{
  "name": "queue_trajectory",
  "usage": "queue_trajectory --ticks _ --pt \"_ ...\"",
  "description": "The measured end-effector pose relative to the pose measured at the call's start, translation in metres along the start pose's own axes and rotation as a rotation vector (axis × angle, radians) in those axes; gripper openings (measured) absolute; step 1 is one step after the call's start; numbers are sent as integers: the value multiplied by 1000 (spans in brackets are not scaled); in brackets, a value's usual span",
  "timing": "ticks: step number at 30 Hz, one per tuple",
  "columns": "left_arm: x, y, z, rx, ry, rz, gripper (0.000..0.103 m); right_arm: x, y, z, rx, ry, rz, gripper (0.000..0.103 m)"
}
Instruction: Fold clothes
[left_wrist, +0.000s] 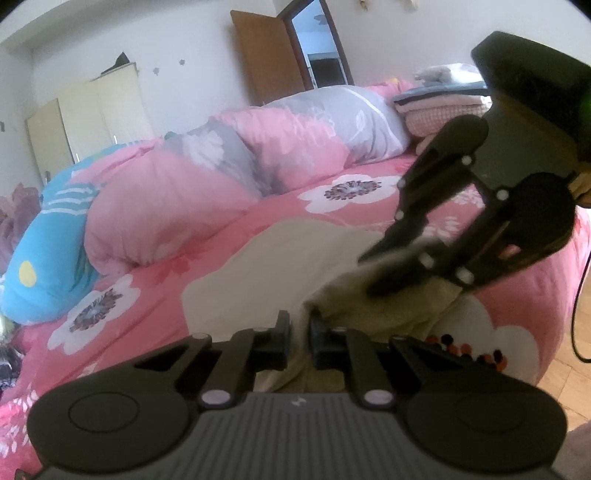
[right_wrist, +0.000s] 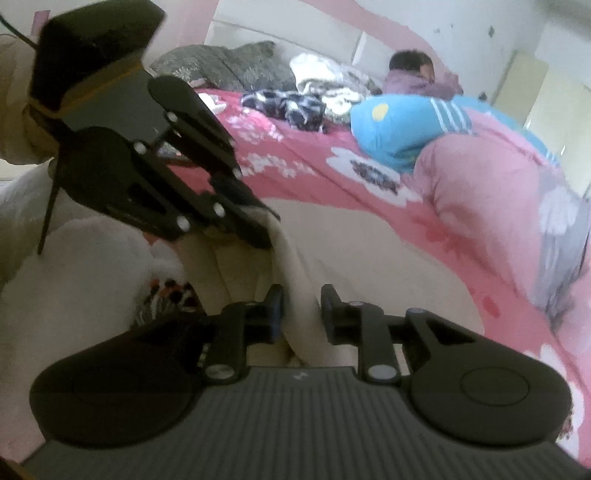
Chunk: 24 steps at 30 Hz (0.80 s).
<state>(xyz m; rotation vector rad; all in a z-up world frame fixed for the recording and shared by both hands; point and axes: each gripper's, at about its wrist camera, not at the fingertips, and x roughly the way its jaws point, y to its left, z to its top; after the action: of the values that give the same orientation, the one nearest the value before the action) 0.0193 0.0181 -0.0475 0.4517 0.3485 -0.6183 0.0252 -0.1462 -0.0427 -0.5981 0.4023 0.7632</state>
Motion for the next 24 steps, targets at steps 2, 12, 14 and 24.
queue_trajectory --ticks 2,12,14,24 --pt "-4 -5 0 30 -8 15 11 -2 10 0 -63 -17 -88 9" --pt "-1 -21 -17 159 55 16 11 1 80 -28 -403 27 -266 14" --pt "-1 -21 -17 159 53 16 11 -17 66 -22 -279 -11 -218 24" --pt "-5 -25 -19 187 62 31 11 -41 -22 -17 593 -248 -56 24"
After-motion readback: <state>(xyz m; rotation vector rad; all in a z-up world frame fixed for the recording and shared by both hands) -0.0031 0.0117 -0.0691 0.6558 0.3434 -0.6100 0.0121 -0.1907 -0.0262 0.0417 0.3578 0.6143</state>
